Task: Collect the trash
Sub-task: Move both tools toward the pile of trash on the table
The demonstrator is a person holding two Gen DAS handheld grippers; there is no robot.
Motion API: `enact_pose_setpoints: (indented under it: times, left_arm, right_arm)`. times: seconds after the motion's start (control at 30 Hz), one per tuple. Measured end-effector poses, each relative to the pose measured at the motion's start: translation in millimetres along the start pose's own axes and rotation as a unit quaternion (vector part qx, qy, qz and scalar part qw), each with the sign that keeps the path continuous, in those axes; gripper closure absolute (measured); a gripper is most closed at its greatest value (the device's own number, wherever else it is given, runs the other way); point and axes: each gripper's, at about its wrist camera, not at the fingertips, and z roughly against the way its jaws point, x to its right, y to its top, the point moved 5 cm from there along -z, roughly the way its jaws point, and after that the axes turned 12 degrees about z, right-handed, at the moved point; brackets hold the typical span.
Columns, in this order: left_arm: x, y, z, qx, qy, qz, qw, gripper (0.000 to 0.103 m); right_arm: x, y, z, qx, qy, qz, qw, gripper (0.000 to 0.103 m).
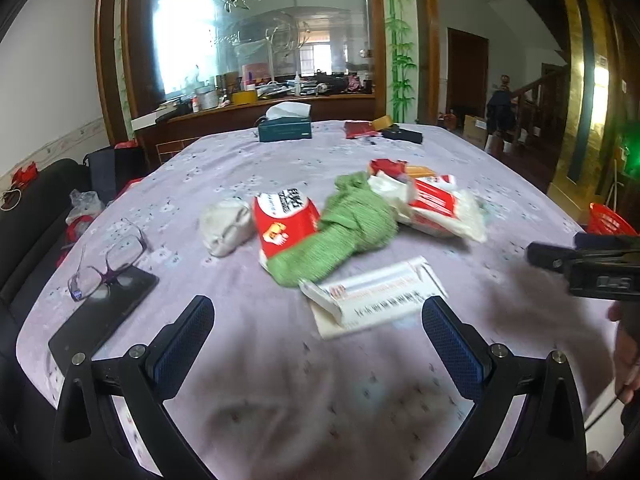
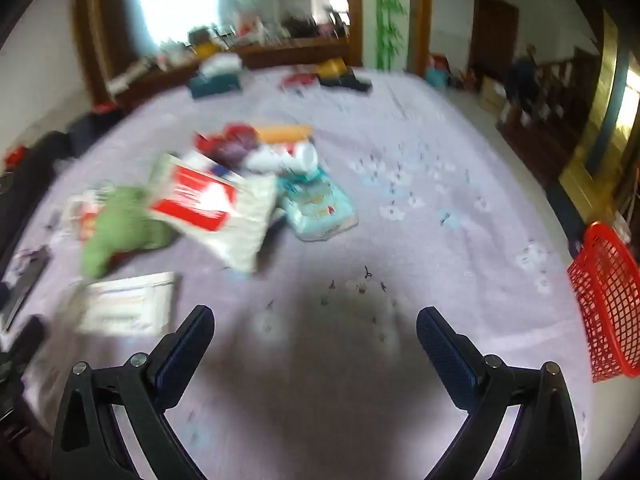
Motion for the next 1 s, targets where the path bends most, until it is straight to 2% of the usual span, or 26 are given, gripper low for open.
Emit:
enact_pose_setpoints:
  times: [0.07, 0.2, 0.27, 0.37, 0.6, 0.63, 0.7, 0.87, 1.0]
  left_arm:
    - [5.0, -4.4, 6.4, 0.005, -0.002, 0.004, 1.0, 0.0]
    - [12.1, -10.8, 21.9, 0.016, -0.01, 0.001, 0.9998, 0.0]
    - [13.3, -11.1, 30.6, 0.026, -0.014, 0.003, 0.9996, 0.0]
    - [15.0, -13.2, 38.3, 0.028, -0.021, 0.004, 0.9994, 0.001]
    - [12.0, -15.0, 34.3, 0.016, -0.021, 0.011, 0.9996, 0.003]
    - [11.3, -14.3, 32.5, 0.015, -0.019, 0.012, 0.9996, 0.005]
    - [9.4, -13.5, 28.6, 0.011, -0.016, 0.015, 0.9997, 0.009]
    - [7.7, -15.3, 22.7, 0.006, -0.005, 0.014, 0.9999, 0.01]
    - [9.7, -16.3, 25.6, 0.021, 0.012, 0.001, 0.9997, 0.01]
  right_arm:
    - [0.9, -8.5, 23.0, 0.032, -0.006, 0.005, 0.999, 0.001]
    - [1.8, -24.2, 45.6, 0.047, -0.007, -0.014, 0.999, 0.001]
    - [4.9, -33.3, 52.4, 0.05, -0.002, -0.032, 0.998, 0.011]
    - [9.2, -43.8, 61.1, 0.044, 0.002, -0.052, 0.998, 0.018]
    - [8.7, -47.3, 82.9, 0.072, -0.026, -0.038, 0.996, 0.018]
    - [7.9, -45.8, 83.9, 0.076, -0.031, -0.034, 0.996, 0.018]
    - [7.3, -44.1, 84.6, 0.081, -0.028, -0.031, 0.996, 0.018]
    - [3.7, -42.7, 80.9, 0.084, -0.024, -0.025, 0.996, 0.018]
    - [3.2, -44.1, 78.4, 0.08, -0.021, -0.025, 0.996, 0.018]
